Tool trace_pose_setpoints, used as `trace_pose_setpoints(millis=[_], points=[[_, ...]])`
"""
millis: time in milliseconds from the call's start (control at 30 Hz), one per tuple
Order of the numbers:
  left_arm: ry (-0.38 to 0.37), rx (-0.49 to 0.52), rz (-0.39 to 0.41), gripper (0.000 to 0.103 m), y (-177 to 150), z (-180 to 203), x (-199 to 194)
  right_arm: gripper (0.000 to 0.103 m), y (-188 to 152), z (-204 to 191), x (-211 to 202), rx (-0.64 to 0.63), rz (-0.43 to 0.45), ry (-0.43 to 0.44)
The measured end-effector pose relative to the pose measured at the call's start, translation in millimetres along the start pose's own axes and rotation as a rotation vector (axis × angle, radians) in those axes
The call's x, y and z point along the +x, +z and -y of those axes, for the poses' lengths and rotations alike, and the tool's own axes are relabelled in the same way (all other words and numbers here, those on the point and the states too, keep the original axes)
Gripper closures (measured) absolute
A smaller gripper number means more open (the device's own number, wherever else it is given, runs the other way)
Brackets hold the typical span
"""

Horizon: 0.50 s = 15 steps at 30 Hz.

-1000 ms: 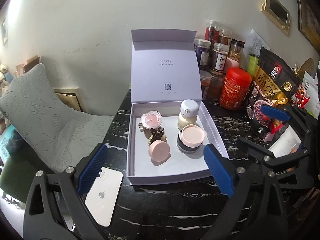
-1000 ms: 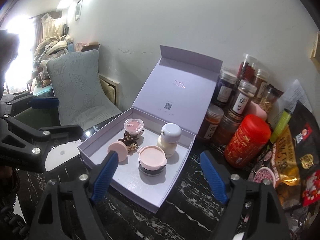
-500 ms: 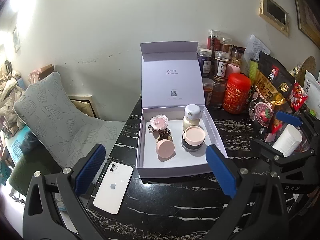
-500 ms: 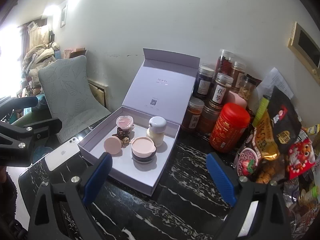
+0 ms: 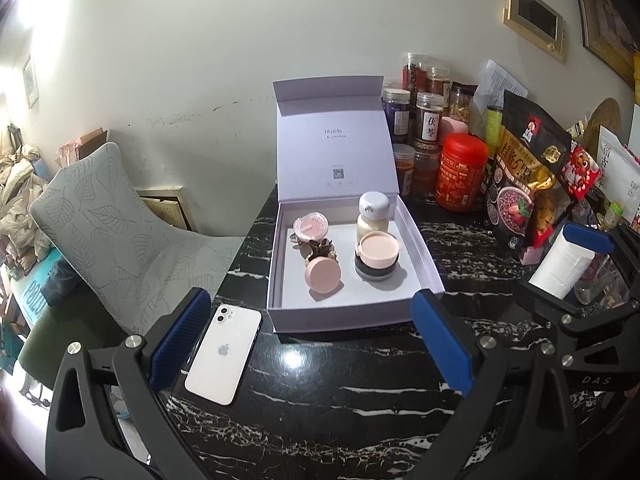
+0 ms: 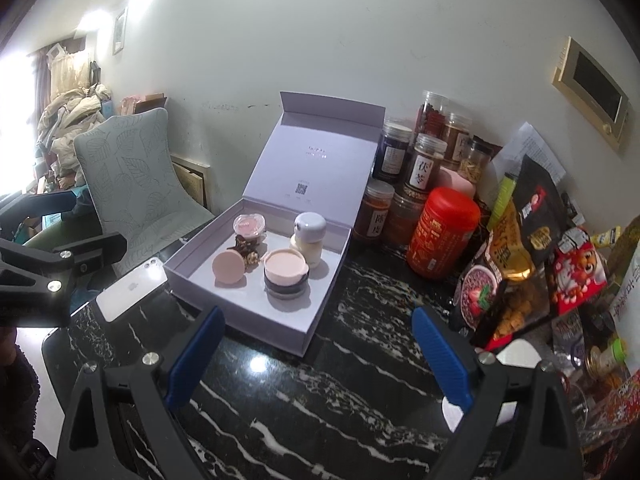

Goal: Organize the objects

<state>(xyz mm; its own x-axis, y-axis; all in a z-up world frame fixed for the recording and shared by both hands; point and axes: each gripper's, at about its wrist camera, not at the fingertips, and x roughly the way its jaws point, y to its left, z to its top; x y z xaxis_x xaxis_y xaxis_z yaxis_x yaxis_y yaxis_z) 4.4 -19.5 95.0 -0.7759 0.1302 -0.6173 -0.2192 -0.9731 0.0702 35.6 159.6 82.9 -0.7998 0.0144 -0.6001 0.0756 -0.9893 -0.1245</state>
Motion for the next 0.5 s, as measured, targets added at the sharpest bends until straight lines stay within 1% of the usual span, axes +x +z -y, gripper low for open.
trace_pose_setpoints(millis=[333, 500], points=[[-0.021, -0.006, -0.045, 0.002, -25, 6, 7, 0.007, -29, -6, 0, 0.008, -0.054, 0.006], [-0.026, -0.015, -0.072, 0.002, -38, 5, 13, 0.007, -38, -10, 1, 0.005, -0.069, 0.007]])
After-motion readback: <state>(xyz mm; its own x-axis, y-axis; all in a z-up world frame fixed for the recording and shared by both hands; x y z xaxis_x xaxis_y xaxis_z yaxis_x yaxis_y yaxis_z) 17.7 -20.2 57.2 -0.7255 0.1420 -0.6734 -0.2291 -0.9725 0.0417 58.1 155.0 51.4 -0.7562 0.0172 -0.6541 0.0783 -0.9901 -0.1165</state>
